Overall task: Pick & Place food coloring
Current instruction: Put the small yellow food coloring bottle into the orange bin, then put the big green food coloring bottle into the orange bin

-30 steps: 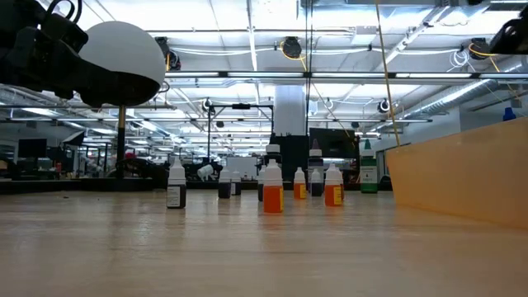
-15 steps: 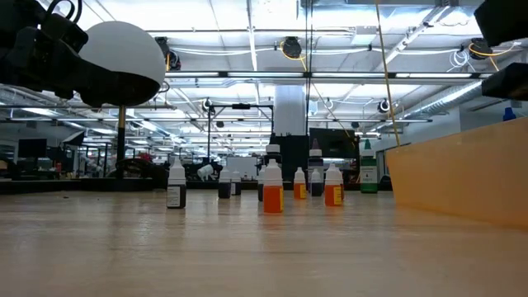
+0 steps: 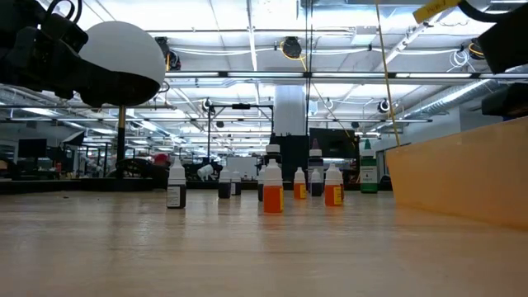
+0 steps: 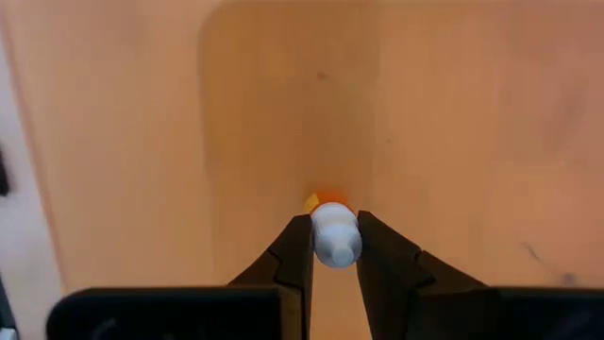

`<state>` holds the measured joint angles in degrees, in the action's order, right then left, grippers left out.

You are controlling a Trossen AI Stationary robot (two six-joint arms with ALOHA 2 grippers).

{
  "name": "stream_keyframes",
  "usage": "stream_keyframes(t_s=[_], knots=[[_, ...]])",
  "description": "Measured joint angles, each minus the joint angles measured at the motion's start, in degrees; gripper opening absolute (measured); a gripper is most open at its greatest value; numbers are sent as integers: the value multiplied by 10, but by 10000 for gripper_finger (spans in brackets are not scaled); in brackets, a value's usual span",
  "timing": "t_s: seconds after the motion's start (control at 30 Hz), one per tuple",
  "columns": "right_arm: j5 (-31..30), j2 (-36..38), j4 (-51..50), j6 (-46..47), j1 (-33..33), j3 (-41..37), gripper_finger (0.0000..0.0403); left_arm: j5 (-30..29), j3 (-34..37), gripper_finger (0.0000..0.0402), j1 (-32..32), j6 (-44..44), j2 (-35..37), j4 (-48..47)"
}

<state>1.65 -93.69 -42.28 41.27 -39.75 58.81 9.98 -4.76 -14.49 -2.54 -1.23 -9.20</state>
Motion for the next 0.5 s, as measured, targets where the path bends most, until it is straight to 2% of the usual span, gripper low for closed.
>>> stream_keyframes(t_s=[0.27, 0.37, 0.5], knots=[[0, 0, 18, 39, 0, 0, 176, 0, 0, 299, 0, 0, 0, 0], [3, 0, 18, 57, 0, 0, 198, 0, 0, 299, 0, 0, 0, 0], [31, 10, 12, 62, 16, 0, 207, 0, 0, 299, 0, 0, 0, 0]])
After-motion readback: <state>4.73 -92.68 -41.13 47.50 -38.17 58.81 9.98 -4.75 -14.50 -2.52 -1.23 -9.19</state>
